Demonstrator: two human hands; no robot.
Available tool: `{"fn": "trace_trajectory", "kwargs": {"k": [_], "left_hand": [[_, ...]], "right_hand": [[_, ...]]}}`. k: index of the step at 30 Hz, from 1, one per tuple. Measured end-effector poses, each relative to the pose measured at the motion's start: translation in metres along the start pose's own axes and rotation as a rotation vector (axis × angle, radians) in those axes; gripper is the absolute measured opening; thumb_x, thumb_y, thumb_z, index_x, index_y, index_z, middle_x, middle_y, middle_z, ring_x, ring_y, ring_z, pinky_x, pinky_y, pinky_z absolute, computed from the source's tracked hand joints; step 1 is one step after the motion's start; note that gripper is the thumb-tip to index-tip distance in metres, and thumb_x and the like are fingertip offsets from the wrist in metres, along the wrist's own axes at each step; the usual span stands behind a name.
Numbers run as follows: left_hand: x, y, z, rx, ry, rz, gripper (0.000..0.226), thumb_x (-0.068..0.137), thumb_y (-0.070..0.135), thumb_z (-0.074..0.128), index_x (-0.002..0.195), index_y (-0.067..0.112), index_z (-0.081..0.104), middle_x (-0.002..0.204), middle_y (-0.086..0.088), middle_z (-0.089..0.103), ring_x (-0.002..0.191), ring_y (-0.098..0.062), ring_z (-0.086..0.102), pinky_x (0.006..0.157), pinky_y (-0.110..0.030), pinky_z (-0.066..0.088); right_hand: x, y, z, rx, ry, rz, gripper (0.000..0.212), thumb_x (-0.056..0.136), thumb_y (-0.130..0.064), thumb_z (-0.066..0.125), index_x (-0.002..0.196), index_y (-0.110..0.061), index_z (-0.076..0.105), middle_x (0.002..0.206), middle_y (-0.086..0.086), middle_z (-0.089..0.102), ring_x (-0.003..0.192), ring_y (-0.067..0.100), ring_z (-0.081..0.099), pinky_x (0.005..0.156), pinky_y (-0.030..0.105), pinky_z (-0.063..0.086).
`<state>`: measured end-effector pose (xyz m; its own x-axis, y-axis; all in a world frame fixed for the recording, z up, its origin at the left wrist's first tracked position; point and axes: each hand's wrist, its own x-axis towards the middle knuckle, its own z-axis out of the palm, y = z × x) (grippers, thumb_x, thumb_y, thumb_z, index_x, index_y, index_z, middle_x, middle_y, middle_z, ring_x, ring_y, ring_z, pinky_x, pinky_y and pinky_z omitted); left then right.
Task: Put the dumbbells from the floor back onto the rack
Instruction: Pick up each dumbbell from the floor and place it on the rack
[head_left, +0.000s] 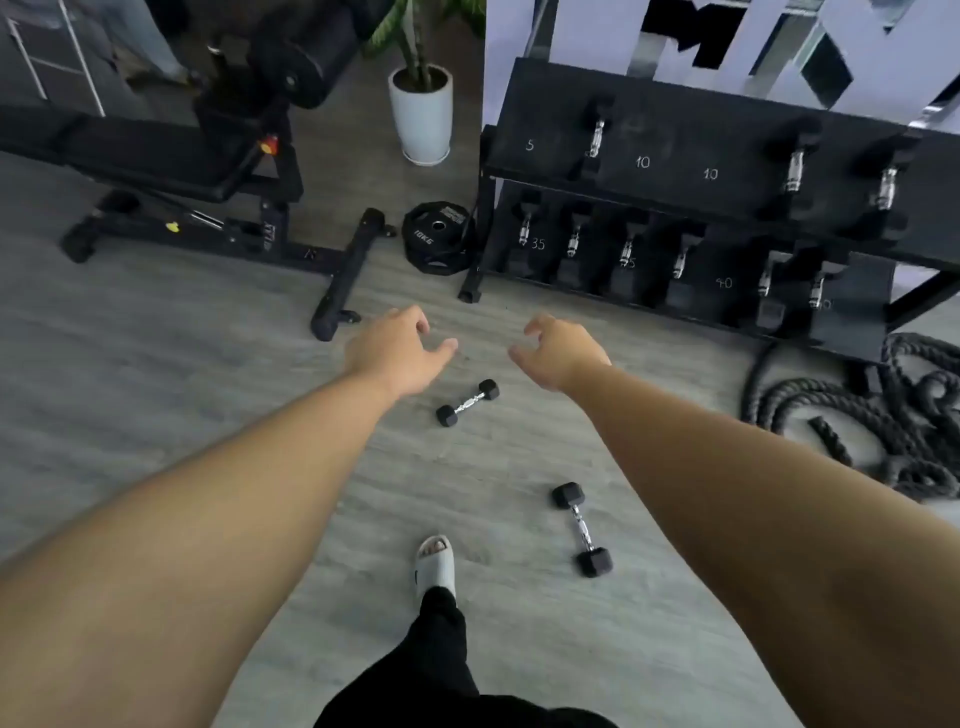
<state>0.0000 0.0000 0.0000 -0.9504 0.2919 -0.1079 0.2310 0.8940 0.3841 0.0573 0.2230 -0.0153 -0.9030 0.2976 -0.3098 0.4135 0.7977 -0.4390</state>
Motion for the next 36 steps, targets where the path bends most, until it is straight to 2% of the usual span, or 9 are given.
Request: {"fn": "trace_trajectory", "kwargs": {"k": [3, 10, 13, 17, 20, 25, 28, 33, 36], "left_hand": [[0.050, -0.013, 0.011, -0.048, -0.001, -0.068, 0.047, 0.084, 0.069, 0.059, 0.105, 0.027, 0.059, 0.112, 0.007, 0.064, 0.104, -0.022, 0.061, 0.086, -0.042, 0.051], [0.137, -0.022, 0.055, -0.062, -0.128, -0.177, 0.042, 0.083, 0.068, 0.058, 0.094, 0.029, 0.051, 0.110, 0.002, 0.065, 0.103, -0.028, 0.062, 0.076, -0.037, 0.044], [0.171, -0.027, 0.083, -0.085, -0.166, -0.210, 0.043, 0.083, 0.068, 0.058, 0.097, 0.027, 0.052, 0.110, 0.001, 0.065, 0.103, -0.027, 0.063, 0.081, -0.040, 0.050], [0.219, -0.040, 0.127, -0.133, -0.199, -0.315, 0.053, 0.085, 0.065, 0.061, 0.111, 0.020, 0.061, 0.117, -0.002, 0.066, 0.108, -0.028, 0.062, 0.086, -0.042, 0.052], [0.253, -0.049, 0.163, -0.208, -0.225, -0.391, 0.055, 0.086, 0.063, 0.061, 0.113, 0.015, 0.064, 0.113, -0.004, 0.068, 0.105, -0.027, 0.064, 0.088, -0.042, 0.053], [0.308, -0.074, 0.248, -0.348, -0.187, -0.502, 0.043, 0.089, 0.056, 0.064, 0.101, 0.015, 0.067, 0.095, 0.001, 0.070, 0.100, -0.024, 0.067, 0.082, -0.033, 0.049], [0.331, -0.102, 0.314, -0.394, -0.223, -0.566, 0.045, 0.089, 0.057, 0.064, 0.105, 0.015, 0.066, 0.101, -0.002, 0.072, 0.100, -0.023, 0.067, 0.082, -0.032, 0.049], [0.364, -0.158, 0.432, -0.429, -0.273, -0.685, 0.053, 0.089, 0.058, 0.064, 0.114, 0.011, 0.065, 0.114, -0.007, 0.071, 0.109, -0.025, 0.065, 0.085, -0.031, 0.046], [0.380, -0.189, 0.502, -0.470, -0.315, -0.762, 0.060, 0.088, 0.061, 0.063, 0.124, 0.013, 0.063, 0.124, -0.007, 0.069, 0.115, -0.025, 0.062, 0.090, -0.032, 0.046]], "right_hand": [[0.048, -0.014, 0.000, -0.036, -0.034, 0.039, 0.056, 0.088, -0.053, 0.055, 0.138, -0.028, 0.054, 0.136, 0.003, 0.062, 0.100, 0.025, 0.060, 0.075, 0.035, 0.049], [0.147, -0.009, 0.024, -0.056, -0.088, 0.069, 0.053, 0.088, -0.054, 0.056, 0.135, -0.029, 0.056, 0.128, 0.001, 0.062, 0.083, 0.019, 0.056, 0.056, 0.028, 0.039], [0.195, 0.004, 0.043, -0.057, -0.153, 0.060, 0.053, 0.089, -0.053, 0.057, 0.136, -0.028, 0.056, 0.130, 0.002, 0.061, 0.090, 0.024, 0.060, 0.064, 0.032, 0.044], [0.261, 0.028, 0.072, -0.023, -0.230, 0.078, 0.052, 0.090, -0.050, 0.058, 0.136, -0.026, 0.057, 0.134, 0.005, 0.061, 0.116, 0.031, 0.060, 0.080, 0.037, 0.051], [0.309, 0.050, 0.094, -0.022, -0.309, 0.092, 0.051, 0.093, -0.047, 0.057, 0.139, -0.024, 0.056, 0.135, 0.008, 0.062, 0.120, 0.032, 0.059, 0.094, 0.043, 0.054], [0.396, 0.091, 0.153, -0.055, -0.376, 0.099, 0.054, 0.094, -0.053, 0.056, 0.139, -0.023, 0.055, 0.132, 0.007, 0.062, 0.110, 0.030, 0.063, 0.085, 0.040, 0.056], [0.444, 0.115, 0.207, -0.075, -0.406, 0.122, 0.054, 0.094, -0.055, 0.056, 0.138, -0.024, 0.056, 0.131, 0.007, 0.063, 0.107, 0.029, 0.064, 0.085, 0.041, 0.057], [0.515, 0.152, 0.315, -0.013, -0.380, 0.232, 0.047, 0.092, -0.052, 0.059, 0.130, -0.025, 0.061, 0.117, 0.004, 0.069, 0.067, 0.010, 0.058, 0.059, 0.027, 0.046], [0.548, 0.176, 0.382, 0.022, -0.415, 0.269, 0.052, 0.091, -0.055, 0.061, 0.133, -0.025, 0.061, 0.121, 0.004, 0.069, 0.078, 0.017, 0.065, 0.072, 0.034, 0.057]]}}
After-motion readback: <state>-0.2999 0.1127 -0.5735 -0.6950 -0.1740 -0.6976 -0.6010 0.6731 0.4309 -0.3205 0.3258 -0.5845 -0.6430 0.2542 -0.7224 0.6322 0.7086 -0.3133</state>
